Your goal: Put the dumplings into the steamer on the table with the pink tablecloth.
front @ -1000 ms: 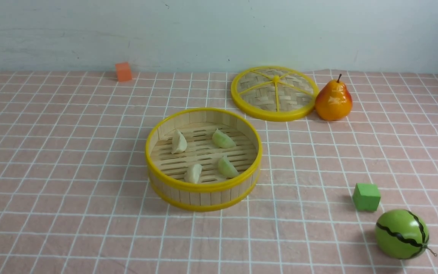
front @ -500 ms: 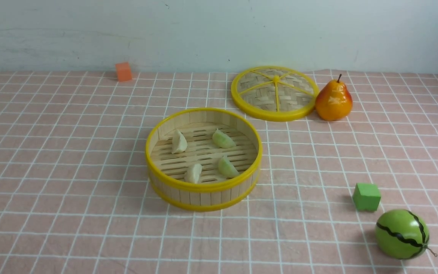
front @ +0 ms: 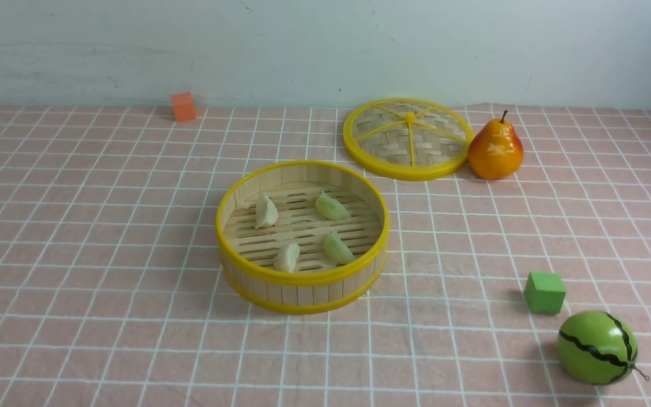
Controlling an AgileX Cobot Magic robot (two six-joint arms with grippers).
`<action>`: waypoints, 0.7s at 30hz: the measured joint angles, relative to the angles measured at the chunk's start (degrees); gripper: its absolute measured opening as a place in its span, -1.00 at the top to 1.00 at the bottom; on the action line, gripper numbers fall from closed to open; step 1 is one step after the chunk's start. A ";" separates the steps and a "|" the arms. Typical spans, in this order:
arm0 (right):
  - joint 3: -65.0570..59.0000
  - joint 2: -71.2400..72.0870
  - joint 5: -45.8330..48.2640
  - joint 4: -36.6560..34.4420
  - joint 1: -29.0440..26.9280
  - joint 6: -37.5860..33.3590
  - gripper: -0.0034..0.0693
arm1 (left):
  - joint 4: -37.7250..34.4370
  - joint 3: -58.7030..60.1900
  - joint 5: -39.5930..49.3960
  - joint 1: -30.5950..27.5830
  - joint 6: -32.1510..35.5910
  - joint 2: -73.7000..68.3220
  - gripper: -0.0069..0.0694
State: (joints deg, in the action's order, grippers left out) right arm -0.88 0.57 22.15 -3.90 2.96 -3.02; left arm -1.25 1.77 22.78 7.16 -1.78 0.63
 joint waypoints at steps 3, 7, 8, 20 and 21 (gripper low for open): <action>0.00 0.00 0.00 0.00 0.00 0.00 0.83 | -0.06 0.00 -0.04 0.00 0.19 0.00 0.86; 0.00 0.00 0.00 0.00 0.00 0.00 0.81 | -0.06 0.00 -0.04 0.00 0.24 0.00 0.86; 0.00 0.00 0.00 0.00 0.00 0.00 0.81 | -0.06 0.00 -0.04 0.00 0.24 0.00 0.86; 0.00 0.00 0.00 0.00 0.00 0.00 0.79 | -0.06 0.00 -0.04 0.00 0.24 0.00 0.86; 0.00 0.00 0.00 0.00 0.00 0.00 0.79 | -0.06 0.00 -0.04 0.00 0.24 0.00 0.86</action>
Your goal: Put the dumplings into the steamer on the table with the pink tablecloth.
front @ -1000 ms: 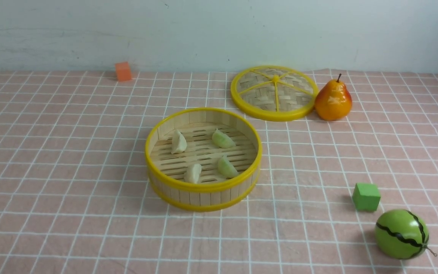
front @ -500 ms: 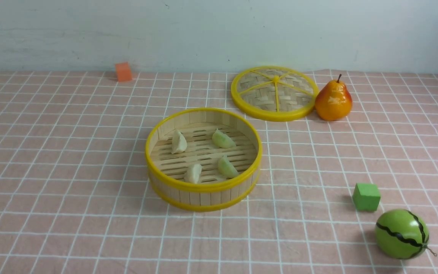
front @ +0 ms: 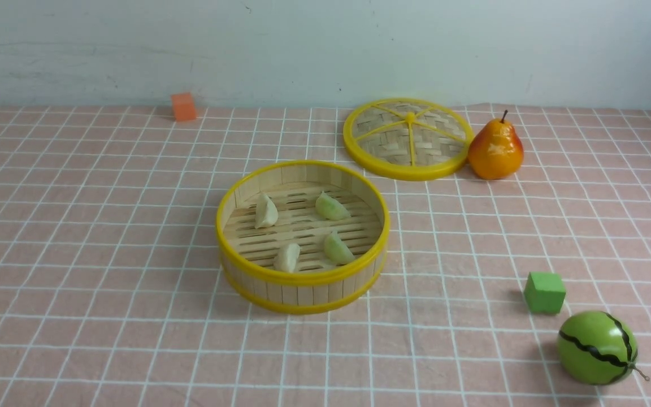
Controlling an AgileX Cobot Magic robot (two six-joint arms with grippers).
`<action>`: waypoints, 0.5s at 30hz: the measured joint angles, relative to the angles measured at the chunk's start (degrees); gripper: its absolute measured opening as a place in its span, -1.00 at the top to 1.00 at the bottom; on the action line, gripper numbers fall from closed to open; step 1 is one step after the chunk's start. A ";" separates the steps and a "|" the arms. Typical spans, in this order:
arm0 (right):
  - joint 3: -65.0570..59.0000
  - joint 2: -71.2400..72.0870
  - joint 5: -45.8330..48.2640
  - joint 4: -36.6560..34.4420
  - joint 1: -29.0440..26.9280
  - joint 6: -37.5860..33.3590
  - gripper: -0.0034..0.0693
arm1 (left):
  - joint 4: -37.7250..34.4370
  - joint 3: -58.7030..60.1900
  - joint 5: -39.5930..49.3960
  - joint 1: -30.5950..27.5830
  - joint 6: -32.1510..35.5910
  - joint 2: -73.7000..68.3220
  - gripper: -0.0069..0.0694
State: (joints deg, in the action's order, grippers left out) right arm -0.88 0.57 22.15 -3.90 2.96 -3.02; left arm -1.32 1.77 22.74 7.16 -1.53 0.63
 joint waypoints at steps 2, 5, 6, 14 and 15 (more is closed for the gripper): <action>0.00 0.00 0.00 0.00 0.00 0.00 0.79 | 0.00 0.00 0.00 0.00 0.00 0.00 0.86; 0.00 0.00 0.00 0.00 0.00 0.00 0.77 | 0.00 0.00 0.00 0.00 0.00 0.00 0.86; 0.00 0.00 0.00 0.00 0.00 0.00 0.77 | 0.00 0.00 0.00 0.00 0.00 0.00 0.86; 0.00 0.00 0.00 0.00 0.00 0.06 0.74 | 0.00 0.00 -0.07 0.00 0.00 0.00 0.86; 0.00 0.00 0.00 0.00 0.00 0.06 0.73 | 0.00 0.00 -0.07 0.00 0.00 0.00 0.86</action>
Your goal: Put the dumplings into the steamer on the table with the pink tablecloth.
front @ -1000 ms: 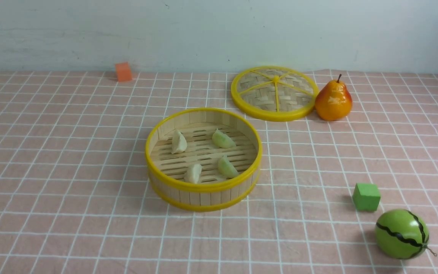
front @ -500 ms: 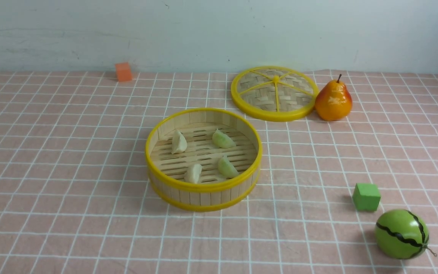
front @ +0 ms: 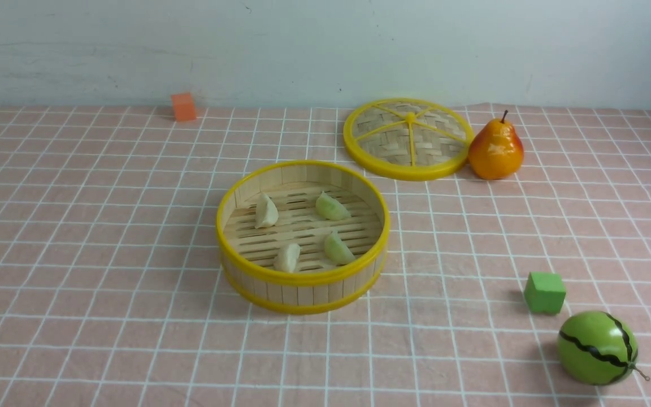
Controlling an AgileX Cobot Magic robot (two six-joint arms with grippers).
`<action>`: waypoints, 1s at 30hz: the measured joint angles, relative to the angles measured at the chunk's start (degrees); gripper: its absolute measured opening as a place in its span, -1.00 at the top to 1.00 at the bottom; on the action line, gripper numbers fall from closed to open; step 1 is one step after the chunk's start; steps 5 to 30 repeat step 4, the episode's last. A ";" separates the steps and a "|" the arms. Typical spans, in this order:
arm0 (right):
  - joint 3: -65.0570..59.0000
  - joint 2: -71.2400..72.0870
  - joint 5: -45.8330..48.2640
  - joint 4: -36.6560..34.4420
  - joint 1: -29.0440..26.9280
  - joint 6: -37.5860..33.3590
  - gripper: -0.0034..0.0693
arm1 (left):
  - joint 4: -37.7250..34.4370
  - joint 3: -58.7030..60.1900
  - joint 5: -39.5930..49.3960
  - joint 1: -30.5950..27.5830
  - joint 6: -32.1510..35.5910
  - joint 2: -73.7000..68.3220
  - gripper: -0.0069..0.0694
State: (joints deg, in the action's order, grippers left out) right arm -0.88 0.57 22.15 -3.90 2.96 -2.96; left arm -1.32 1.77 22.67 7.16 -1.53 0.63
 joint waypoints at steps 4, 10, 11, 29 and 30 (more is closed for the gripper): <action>0.00 0.00 0.00 0.00 0.00 0.00 0.71 | 0.00 0.00 0.00 0.00 0.00 0.00 0.86; 0.00 0.00 0.00 0.00 0.00 0.00 0.71 | 0.00 0.00 0.00 0.00 0.00 0.00 0.86; 0.00 0.00 0.00 0.00 0.00 0.00 0.71 | 0.00 0.00 0.00 0.00 0.00 0.00 0.86; 0.00 0.00 0.00 0.00 0.00 0.00 0.71 | 0.00 0.00 0.00 0.00 0.00 0.00 0.86; 0.00 0.00 0.00 0.00 0.00 0.00 0.71 | 0.00 0.00 0.00 0.00 0.00 0.00 0.86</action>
